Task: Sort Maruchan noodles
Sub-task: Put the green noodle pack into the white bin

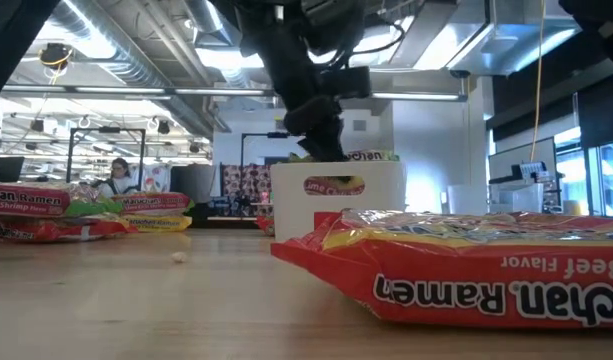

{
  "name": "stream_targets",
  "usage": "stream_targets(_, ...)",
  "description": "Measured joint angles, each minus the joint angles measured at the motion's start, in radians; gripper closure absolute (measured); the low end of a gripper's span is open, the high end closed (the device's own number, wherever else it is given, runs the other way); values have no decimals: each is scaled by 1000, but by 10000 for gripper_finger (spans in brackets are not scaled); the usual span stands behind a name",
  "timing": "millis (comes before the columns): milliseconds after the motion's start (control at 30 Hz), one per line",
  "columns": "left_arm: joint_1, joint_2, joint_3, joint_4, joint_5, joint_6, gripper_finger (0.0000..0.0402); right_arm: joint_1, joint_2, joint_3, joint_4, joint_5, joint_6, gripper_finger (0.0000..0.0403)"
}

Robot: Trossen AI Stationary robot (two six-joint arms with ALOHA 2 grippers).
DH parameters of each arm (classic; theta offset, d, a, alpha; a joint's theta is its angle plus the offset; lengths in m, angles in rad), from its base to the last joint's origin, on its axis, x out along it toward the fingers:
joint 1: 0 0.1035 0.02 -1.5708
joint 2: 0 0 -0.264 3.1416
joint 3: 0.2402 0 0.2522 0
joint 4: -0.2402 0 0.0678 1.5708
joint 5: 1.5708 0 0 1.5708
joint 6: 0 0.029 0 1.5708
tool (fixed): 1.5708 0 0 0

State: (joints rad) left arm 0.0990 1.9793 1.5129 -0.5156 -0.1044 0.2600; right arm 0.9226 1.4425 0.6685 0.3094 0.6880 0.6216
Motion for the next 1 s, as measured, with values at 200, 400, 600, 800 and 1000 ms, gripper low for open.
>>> stream_targets(200, 0, 0, 86, -29, -10, -15, 228, 0, 0, 0, -4, 0, 0, 119)
stream_targets(400, -4, 0, 167, -61, -10, -20, 227, 0, 0, 0, -7, 0, -1, 119)
stream_targets(600, -12, 0, 256, -217, -10, -80, 227, 0, 0, 0, -62, 59, -2, 119)
stream_targets(800, -15, -46, 270, -323, -10, -152, 227, -36, 0, 0, -257, 106, 24, 119)
stream_targets(1000, -16, -159, 220, -363, -21, -243, 227, -127, -1, 0, -399, 63, 24, 119)
